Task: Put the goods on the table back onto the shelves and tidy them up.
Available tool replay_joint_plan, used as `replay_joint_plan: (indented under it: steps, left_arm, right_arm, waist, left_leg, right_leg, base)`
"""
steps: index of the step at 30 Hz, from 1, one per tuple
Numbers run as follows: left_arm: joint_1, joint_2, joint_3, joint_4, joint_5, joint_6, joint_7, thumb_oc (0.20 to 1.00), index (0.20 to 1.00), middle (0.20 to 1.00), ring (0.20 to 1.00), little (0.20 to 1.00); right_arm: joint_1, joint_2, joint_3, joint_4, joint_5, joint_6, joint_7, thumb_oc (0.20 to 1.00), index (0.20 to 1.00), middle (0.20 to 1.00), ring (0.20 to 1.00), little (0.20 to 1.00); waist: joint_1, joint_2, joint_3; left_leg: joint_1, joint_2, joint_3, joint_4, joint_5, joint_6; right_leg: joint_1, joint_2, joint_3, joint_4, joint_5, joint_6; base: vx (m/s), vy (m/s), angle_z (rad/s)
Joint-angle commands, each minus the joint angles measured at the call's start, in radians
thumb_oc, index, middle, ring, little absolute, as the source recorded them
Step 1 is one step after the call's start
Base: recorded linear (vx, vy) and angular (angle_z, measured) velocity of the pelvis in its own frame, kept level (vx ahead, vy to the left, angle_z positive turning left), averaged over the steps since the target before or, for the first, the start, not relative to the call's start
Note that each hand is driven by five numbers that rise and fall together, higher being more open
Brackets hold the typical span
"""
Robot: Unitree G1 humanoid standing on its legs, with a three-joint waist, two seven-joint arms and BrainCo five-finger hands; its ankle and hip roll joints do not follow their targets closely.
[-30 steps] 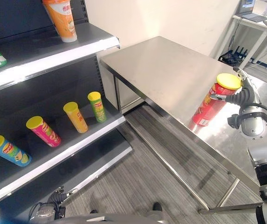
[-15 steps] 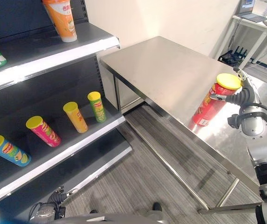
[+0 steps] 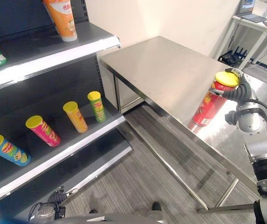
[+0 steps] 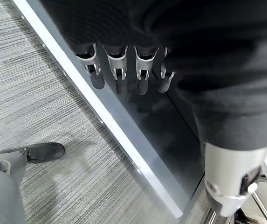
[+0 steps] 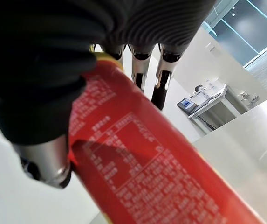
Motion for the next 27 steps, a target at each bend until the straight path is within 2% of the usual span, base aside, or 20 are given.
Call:
replay_joint_plan:
  steps: [1,7,11,13,20,27]
  left_arm:
    - [-0.076,0.072,-0.036,0.013,-0.031,-0.015,0.001,1.000,1.000,1.000,1.000,1.000]
    - [-0.078,0.071,-0.032,0.015,-0.030,-0.016,0.002,1.000,1.000,1.000,1.000,1.000]
    - [-0.080,0.072,-0.024,0.015,-0.027,-0.016,0.005,1.000,1.000,1.000,1.000,1.000]
    - [-0.078,0.070,-0.010,0.015,-0.021,-0.020,0.009,1.000,1.000,1.000,1.000,1.000]
    - [-0.088,0.063,0.011,0.022,-0.010,-0.028,0.024,1.000,1.000,1.000,1.000,1.000]
    - [-0.103,0.067,0.012,0.020,-0.022,-0.035,0.032,1.000,1.000,1.000,1.000,1.000]
  right_arm:
    - [-0.087,-0.019,0.026,0.051,0.018,-0.026,-0.004,0.200,0.200,0.200,0.200,0.200]
    - [-0.067,-0.030,0.006,0.025,-0.001,-0.026,-0.012,0.200,0.200,0.200,0.200,0.200]
    - [-0.036,-0.037,-0.058,-0.045,-0.011,-0.038,-0.043,0.200,0.200,0.200,0.200,0.200]
    - [-0.009,-0.048,-0.131,-0.149,-0.032,-0.062,-0.079,0.200,0.200,0.200,0.200,0.200]
    - [0.036,-0.057,-0.270,-0.395,-0.101,-0.113,-0.137,0.200,0.200,0.200,0.200,0.200]
    - [-0.006,-0.092,-0.243,-0.551,-0.109,-0.155,-0.104,0.200,0.200,0.200,0.200,0.200]
  waist:
    - [0.022,-0.069,-0.005]
    - [0.018,-0.071,-0.003]
    - [0.012,-0.069,-0.003]
    - [0.006,-0.066,-0.002]
    - [-0.004,-0.062,-0.008]
    - [-0.002,-0.065,-0.010]
  left_leg:
    - [0.036,-0.023,0.092,0.008,-0.077,0.024]
    - [0.037,-0.023,0.094,0.008,-0.077,0.024]
    - [0.038,-0.022,0.096,0.008,-0.079,0.025]
    - [0.041,-0.022,0.098,0.008,-0.081,0.026]
    - [0.041,-0.018,0.097,0.008,-0.084,0.025]
    - [0.031,0.000,0.086,0.008,-0.064,0.009]
  right_leg:
    - [0.072,0.008,-0.023,0.021,-0.136,-0.029]
    - [0.072,0.008,-0.024,0.021,-0.134,-0.028]
    - [0.071,0.008,-0.021,0.021,-0.135,-0.028]
    - [0.071,0.008,-0.020,0.021,-0.136,-0.027]
    - [0.072,0.012,-0.017,0.021,-0.144,-0.029]
    - [0.074,0.034,-0.017,0.022,-0.159,-0.043]
  base:
    - [0.00,0.000,0.00]
    - [0.00,0.000,0.00]
    - [0.00,0.000,0.00]
    - [0.00,0.000,0.00]
    - [-0.01,-0.011,0.00]
    - [-0.03,-0.062,0.01]
